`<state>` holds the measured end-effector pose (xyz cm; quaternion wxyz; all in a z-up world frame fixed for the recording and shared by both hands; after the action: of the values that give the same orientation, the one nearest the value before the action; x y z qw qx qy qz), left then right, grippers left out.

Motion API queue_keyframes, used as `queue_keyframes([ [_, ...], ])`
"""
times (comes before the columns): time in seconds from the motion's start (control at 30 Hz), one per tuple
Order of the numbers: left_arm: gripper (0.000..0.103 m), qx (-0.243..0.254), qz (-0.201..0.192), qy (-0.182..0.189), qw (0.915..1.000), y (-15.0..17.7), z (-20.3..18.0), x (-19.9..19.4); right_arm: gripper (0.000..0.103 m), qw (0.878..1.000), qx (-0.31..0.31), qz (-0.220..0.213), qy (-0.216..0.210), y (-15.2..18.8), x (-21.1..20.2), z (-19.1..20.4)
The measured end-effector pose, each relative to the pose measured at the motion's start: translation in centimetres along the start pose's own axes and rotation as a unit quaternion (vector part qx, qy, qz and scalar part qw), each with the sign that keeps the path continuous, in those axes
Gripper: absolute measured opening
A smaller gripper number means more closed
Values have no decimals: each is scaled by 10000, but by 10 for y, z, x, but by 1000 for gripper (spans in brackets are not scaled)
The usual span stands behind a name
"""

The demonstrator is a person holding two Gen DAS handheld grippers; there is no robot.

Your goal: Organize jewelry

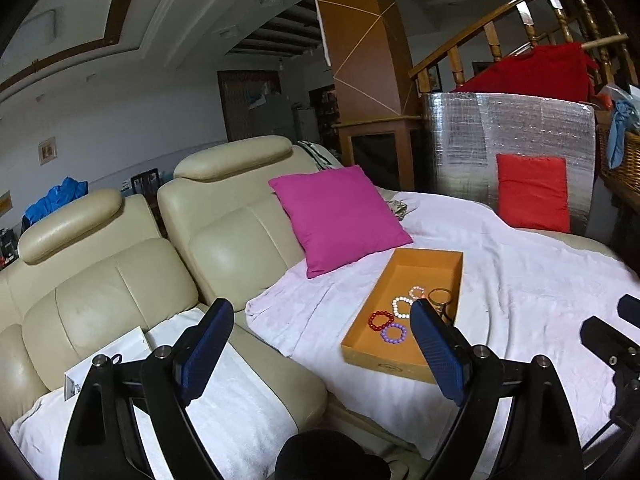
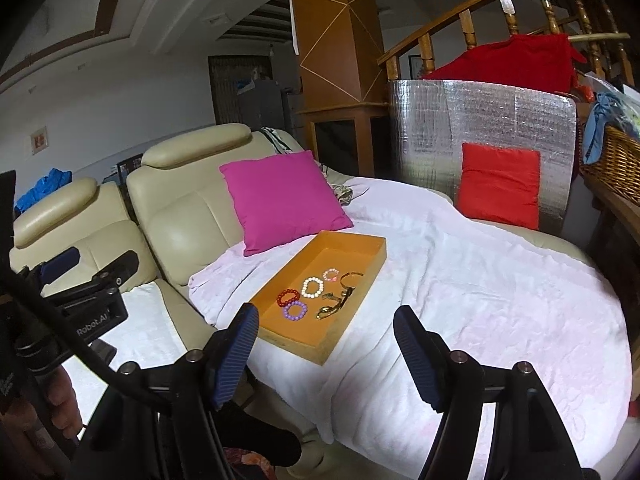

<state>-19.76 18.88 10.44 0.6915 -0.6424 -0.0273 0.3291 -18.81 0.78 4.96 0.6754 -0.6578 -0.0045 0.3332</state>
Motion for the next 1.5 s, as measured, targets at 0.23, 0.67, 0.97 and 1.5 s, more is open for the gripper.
queue_keyframes([
  [0.23,90,44,-52,-71,10000,0,1,-6,73,10000,1,27,48,3,-3,1],
  [0.67,90,101,2,-199,9998,6,5,-1,73,9998,78,185,77,11,5,-8],
  [0.97,90,90,73,-196,9997,10,8,4,73,9996,145,211,107,12,11,-13],
  [1.5,90,49,202,-215,9996,17,13,13,73,9995,85,279,108,11,21,-10],
])
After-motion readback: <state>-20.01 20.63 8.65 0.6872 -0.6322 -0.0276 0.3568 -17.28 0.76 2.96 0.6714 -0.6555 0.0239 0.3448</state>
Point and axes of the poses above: each gripper's, at about its wrist camera, not at the fingertips, and x roughly the way its jaws point, z to its left, y to its underside, the point moved 10 cm from there along x, roughly the way its jaws point, and after that the axes turned 3 degrees about -y, right-handed, at the moved point
